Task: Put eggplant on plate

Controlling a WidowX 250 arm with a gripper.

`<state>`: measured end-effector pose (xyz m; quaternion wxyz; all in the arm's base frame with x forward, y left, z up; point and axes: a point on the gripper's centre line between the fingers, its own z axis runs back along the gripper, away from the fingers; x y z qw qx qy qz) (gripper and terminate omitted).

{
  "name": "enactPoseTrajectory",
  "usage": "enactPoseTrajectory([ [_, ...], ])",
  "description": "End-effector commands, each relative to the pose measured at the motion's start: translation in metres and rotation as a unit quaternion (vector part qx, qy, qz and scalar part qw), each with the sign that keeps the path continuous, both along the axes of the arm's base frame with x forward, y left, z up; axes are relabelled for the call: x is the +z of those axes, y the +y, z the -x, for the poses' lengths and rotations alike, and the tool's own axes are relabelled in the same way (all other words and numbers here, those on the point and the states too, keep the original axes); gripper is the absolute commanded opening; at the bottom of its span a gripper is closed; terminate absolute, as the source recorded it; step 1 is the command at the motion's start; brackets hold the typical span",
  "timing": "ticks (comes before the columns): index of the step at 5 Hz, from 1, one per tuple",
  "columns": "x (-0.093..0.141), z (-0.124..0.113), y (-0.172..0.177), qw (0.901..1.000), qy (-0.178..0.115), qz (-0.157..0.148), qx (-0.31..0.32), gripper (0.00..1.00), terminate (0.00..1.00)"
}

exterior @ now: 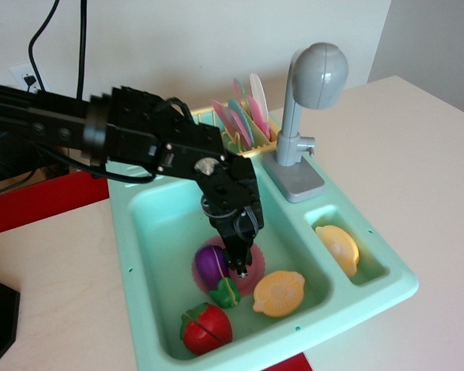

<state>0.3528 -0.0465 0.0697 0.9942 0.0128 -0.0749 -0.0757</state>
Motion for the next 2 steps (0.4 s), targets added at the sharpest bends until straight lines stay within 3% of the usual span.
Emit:
enactPoseTrajectory([
  [1,0.075,0.005,0.019,0.9955,-0.095,0.007,-0.001,1.00,0.00],
  [2,0.104,0.018,0.034,0.9929,-0.117,0.014,0.015,1.00,1.00],
])
